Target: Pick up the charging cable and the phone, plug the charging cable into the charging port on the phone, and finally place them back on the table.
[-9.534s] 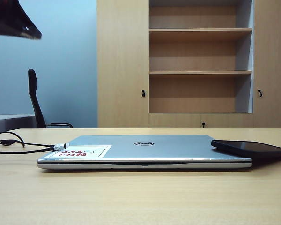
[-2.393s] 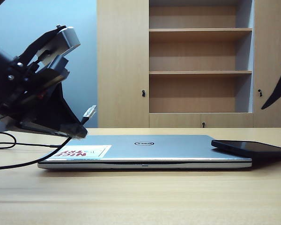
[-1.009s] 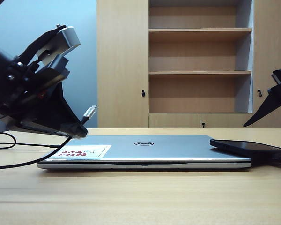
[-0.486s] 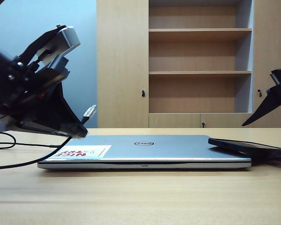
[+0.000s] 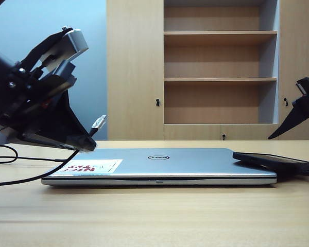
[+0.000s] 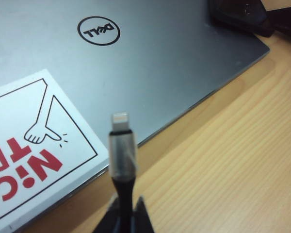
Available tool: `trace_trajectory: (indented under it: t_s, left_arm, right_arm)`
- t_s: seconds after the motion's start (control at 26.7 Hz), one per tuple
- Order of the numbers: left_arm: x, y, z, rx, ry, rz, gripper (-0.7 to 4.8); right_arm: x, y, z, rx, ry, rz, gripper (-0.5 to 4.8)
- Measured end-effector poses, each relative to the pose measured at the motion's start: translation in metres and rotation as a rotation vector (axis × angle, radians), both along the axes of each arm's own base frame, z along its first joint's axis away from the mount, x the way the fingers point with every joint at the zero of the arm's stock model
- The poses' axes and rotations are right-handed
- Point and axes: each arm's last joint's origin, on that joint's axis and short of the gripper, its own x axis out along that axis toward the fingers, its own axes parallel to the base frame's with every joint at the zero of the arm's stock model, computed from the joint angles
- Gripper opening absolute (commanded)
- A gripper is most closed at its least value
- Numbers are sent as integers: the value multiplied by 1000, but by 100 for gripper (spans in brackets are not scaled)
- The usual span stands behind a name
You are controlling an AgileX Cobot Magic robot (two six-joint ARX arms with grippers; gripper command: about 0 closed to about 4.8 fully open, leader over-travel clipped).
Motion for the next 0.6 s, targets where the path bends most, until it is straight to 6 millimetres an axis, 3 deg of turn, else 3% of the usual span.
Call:
trace_trajectory:
  t_s: [0.11, 0.6]
  left_arm:
    - [0, 0, 0, 0, 0, 0, -7]
    - [0, 0, 0, 0, 0, 0, -7]
  right_arm:
    - [0, 0, 0, -1, 0, -1, 245]
    - [0, 0, 0, -3, -2, 1, 242]
